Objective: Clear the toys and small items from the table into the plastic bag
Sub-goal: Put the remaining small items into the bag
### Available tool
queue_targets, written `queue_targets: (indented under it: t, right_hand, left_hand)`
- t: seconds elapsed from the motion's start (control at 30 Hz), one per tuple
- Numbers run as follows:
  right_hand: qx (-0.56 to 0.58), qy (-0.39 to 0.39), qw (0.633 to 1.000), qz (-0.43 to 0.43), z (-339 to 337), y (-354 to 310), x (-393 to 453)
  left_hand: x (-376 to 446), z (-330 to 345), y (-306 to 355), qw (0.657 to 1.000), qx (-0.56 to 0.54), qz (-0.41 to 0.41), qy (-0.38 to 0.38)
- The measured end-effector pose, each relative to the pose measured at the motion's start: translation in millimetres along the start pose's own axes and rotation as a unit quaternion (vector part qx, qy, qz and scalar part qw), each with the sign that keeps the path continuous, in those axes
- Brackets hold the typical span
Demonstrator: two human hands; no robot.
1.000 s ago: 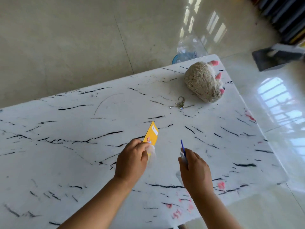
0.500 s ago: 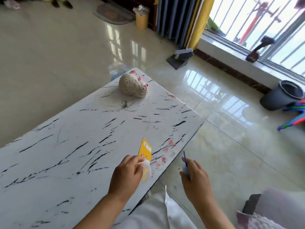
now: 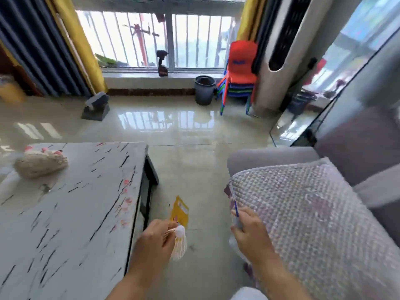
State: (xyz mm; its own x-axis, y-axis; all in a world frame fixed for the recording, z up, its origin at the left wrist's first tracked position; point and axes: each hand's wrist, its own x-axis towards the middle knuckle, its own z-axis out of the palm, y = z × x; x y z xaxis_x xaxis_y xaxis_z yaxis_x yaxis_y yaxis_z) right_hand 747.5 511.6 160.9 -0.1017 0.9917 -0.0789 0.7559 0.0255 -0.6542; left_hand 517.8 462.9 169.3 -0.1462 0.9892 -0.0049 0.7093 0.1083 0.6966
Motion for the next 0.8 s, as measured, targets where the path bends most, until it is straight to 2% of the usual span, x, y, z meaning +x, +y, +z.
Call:
queue_targets:
  t: [0.1, 0.2, 0.3, 0.43, 0.53, 0.63, 0.8]
  right_hand:
    - [0.023, 0.096, 0.993, 0.063, -29.8, 24.9, -49.9]
    - [0.013, 0.151, 0.978, 0.145, -48.1, 47.2, -109.4]
    - [-0.016, 0.196, 0.949, 0.247, -63.4, 63.9, -173.2]
    - [-0.066, 0.26, 0.907, 0.324, -77.5, 77.7, -246.0]
    - [-0.094, 0.279, 0.868, 0.4, -85.1, 89.1, -297.8]
    - [-0.066, 0.277, 0.839, 0.464, -92.0, 110.4, -346.1]
    - [-0.011, 0.349, 0.793, 0.499, -109.3, 147.9, -423.1]
  left_hand:
    - [-6.2, 22.5, 25.4, 0.996, 0.015, 0.066, -0.063]
    - [-20.2, 46.5, 47.6, 0.982, 0.014, 0.13, -0.136]
    - [-44.6, 73.9, 71.1, 0.959, 0.007, 0.195, -0.207]
    - [-81.9, 109.5, 101.5, 0.931, 0.003, 0.248, -0.267]
    - [-113.6, 132.5, 129.0, 0.903, -0.019, 0.286, -0.319]
    - [-147.0, 156.8, 161.1, 0.871, 0.005, 0.35, -0.345]
    - [-202.1, 202.3, 223.2, 0.806, 0.029, 0.448, -0.386]
